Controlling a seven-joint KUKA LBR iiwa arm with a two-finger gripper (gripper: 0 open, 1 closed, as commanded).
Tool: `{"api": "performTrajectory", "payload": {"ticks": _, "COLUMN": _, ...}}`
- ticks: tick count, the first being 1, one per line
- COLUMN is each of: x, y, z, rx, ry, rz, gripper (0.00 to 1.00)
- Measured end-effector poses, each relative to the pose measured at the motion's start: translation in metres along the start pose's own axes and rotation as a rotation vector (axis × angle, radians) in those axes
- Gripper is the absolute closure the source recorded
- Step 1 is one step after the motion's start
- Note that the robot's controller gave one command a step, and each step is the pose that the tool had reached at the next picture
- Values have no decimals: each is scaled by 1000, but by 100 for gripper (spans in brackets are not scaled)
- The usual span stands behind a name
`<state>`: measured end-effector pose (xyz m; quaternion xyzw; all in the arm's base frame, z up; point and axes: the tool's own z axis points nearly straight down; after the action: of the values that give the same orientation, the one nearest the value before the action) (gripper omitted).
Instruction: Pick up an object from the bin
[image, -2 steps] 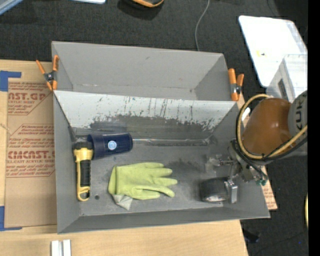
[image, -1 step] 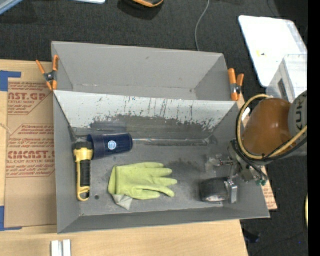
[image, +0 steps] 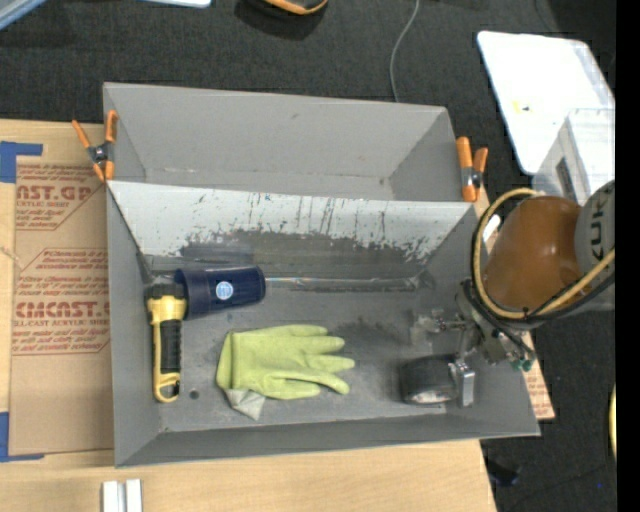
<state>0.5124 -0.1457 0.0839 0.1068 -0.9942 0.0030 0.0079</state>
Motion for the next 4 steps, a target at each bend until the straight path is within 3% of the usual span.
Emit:
{"api": "performTrajectory", "payload": {"ticks": 1, "x": -2, "y": -1, "z": 0, "rx": -1, "ry": 10, "rz": 2, "gripper": 100}}
{"api": "performTrajectory", "payload": {"ticks": 2, "x": -19, "y": -15, "z": 1, "rx": 6, "ry": 17, "rz": 48, "gripper": 100}}
{"api": "performTrajectory", "payload": {"ticks": 3, "x": -25, "y": -13, "z": 0, "rx": 9, "ry": 7, "rz": 3, "gripper": 100}}
{"api": "performTrajectory", "payload": {"ticks": 4, "x": -18, "y": -4, "z": -51, "rx": -2, "ry": 17, "rz": 13, "gripper": 100}}
